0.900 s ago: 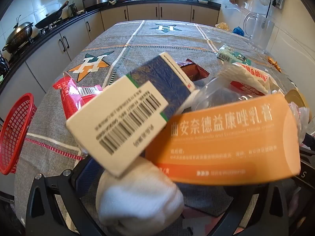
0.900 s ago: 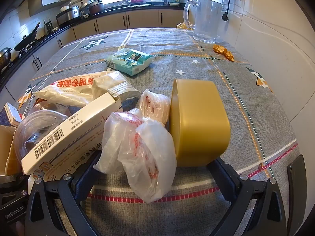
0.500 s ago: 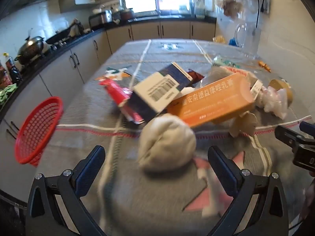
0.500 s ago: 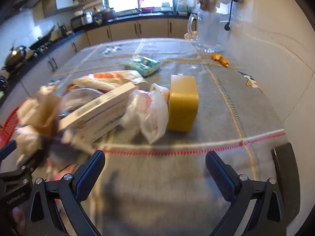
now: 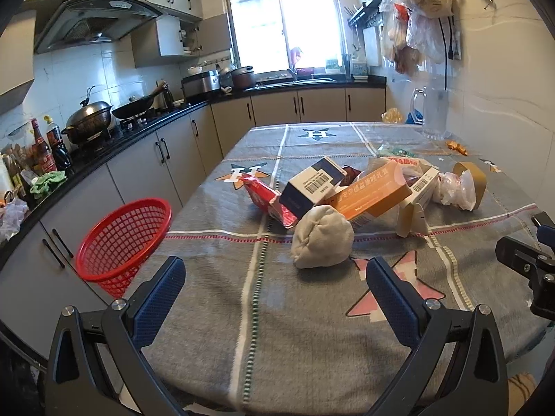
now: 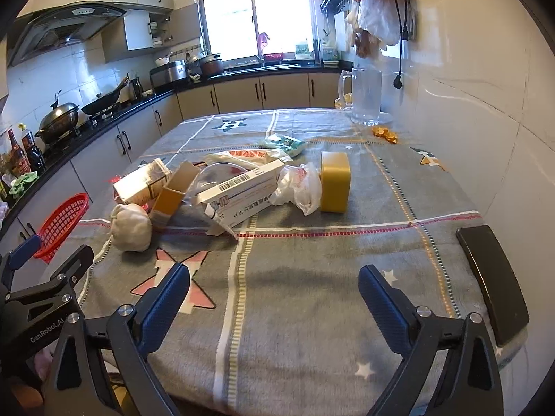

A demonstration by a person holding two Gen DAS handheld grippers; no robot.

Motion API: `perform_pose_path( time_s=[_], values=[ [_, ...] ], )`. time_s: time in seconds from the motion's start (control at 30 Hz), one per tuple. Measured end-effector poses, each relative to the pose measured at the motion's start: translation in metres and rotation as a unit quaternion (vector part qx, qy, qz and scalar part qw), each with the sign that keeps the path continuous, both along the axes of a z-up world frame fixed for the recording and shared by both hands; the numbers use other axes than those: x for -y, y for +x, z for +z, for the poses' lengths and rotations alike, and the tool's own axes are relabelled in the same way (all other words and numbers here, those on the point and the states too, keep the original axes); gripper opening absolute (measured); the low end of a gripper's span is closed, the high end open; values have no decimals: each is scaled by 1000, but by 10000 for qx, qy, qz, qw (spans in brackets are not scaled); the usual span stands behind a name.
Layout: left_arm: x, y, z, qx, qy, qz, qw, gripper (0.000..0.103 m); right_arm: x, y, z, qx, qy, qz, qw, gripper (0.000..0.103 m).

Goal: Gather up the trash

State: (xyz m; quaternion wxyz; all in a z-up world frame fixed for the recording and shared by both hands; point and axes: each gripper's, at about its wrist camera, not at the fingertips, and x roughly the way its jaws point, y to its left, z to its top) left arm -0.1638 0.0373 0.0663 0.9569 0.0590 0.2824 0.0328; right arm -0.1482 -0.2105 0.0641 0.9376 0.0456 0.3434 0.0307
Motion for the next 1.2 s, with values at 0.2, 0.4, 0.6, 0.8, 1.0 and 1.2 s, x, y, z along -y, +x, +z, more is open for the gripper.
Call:
perform_pose_path(
  time_s=[0.2,0.4,0.6,0.8,1.0,1.2],
  values=[
    [-5,0,-4,-67,-52,70,9999,103,-3,-3,8,111,-90,31,9999,97],
    [-7,3,-9,-124,-38,88,9999,103,-9,0,3,1,-138,108,9998,97],
    [-7,2,-11,-137,0,102,9999,103,-11,1,1,-40,-158,124,9998,97],
    [-7,3,-13,-178,15,98,9998,103,-10,3,-2,-103,-84,130,9998,97],
    [-6,3,-14,-197,18,98,9998,103,-9,5,-5,-158,16,181,9997,97],
    [-7,3,-17,-243,31,103,9996,103,-9,7,-7,-208,72,225,9995,97]
  ],
)
